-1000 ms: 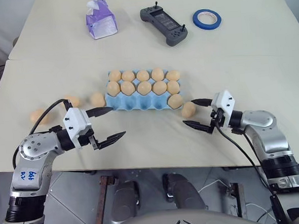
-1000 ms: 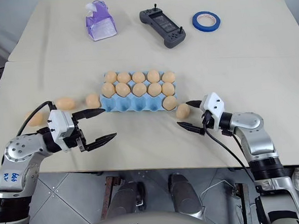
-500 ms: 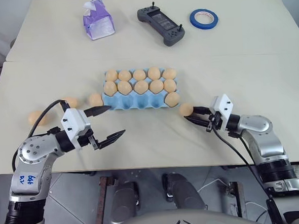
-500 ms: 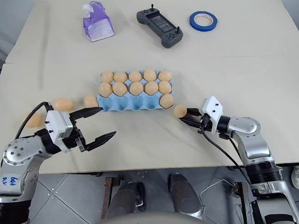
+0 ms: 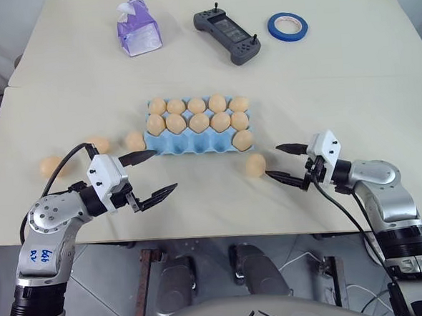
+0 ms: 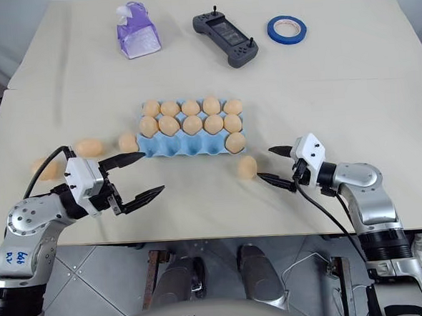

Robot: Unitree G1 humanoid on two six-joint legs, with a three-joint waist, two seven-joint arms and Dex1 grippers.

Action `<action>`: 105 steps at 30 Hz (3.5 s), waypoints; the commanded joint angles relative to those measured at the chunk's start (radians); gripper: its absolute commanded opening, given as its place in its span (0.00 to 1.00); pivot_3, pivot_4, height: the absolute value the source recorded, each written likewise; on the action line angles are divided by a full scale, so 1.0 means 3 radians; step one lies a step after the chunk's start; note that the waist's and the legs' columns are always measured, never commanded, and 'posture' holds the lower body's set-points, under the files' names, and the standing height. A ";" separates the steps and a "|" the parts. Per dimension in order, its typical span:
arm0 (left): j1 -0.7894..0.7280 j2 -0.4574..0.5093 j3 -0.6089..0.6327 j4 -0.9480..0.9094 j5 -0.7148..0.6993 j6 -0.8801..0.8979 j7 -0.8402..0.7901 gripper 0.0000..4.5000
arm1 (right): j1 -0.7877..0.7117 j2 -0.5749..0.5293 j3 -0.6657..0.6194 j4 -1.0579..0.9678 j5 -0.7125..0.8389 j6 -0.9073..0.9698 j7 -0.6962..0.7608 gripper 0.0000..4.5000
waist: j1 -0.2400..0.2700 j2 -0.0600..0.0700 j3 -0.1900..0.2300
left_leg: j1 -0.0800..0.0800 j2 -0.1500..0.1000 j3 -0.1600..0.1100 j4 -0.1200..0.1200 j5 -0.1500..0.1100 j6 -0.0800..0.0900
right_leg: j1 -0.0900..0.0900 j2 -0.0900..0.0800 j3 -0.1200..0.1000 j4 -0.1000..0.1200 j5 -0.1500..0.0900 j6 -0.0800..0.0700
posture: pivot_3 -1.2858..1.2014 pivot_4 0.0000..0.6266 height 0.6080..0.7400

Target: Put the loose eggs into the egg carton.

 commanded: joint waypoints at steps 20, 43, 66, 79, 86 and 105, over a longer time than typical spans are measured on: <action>0.0021 0.0024 0.0039 -0.0071 -0.0038 -0.0003 -0.0123 1.00 | 0.0114 -0.0042 0.0218 -0.0957 0.0332 0.0586 0.0196 0.85 | 0.0006 0.0000 0.0000 | -0.0002 0.0000 -0.0004 0.0000 0.0000 0.0000 | 0.0000 -0.0002 -0.0004 -0.0002 0.0000 0.0000 | 0.52 0.24 1.00; 0.0762 0.0106 0.0761 0.0077 -0.0113 -0.0110 -0.0117 1.00 | -0.1023 0.1146 0.1382 -0.0331 -0.0327 0.0424 -0.0105 0.85 | -0.0014 0.0001 0.0000 | -0.0005 0.0000 -0.0012 -0.0006 0.0000 -0.0003 | -0.0006 -0.0008 -0.0023 -0.0003 0.0000 -0.0006 | 0.52 0.24 1.00; 0.1061 -0.0023 0.0909 -0.0128 -0.0139 -0.0067 0.0118 1.00 | -0.1719 0.1957 0.1660 0.1316 -0.1044 -0.0326 -0.0226 0.85 | -0.0101 0.0001 0.0001 | -0.0003 -0.0012 -0.0014 -0.0012 0.0002 -0.0001 | -0.0008 -0.0032 -0.0049 0.0002 -0.0001 -0.0008 | 0.52 0.24 1.00; 0.0969 0.0003 0.0878 -0.0065 -0.0127 -0.0065 0.0108 1.00 | -0.1740 0.1929 0.1692 0.1184 -0.1045 -0.0285 0.0114 0.85 | -0.0105 0.0002 0.0001 | -0.0003 -0.0020 -0.0018 -0.0030 0.0005 0.0000 | -0.0011 -0.0066 -0.0120 -0.0002 -0.0002 -0.0012 | 0.52 0.24 1.00; 0.0995 -0.0014 0.0866 -0.0078 -0.0121 -0.0068 0.0105 1.00 | -0.1679 0.1982 0.1694 0.1041 -0.0977 -0.0009 0.0129 0.85 | -0.0099 0.0002 0.0001 | -0.0006 -0.0021 -0.0028 -0.0043 0.0006 -0.0003 | -0.0011 -0.0068 -0.0132 -0.0003 -0.0005 -0.0016 | 0.52 0.24 1.00; 0.1004 -0.0018 0.0819 -0.0068 -0.0118 -0.0047 0.0118 1.00 | -0.1611 0.2043 0.1645 0.1035 -0.0948 0.0036 0.0102 0.46 | -0.0099 0.0002 0.0001 | -0.0005 -0.0021 -0.0033 -0.0045 0.0008 -0.0007 | -0.0011 -0.0068 -0.0138 -0.0007 -0.0006 -0.0019 | 0.52 0.24 1.00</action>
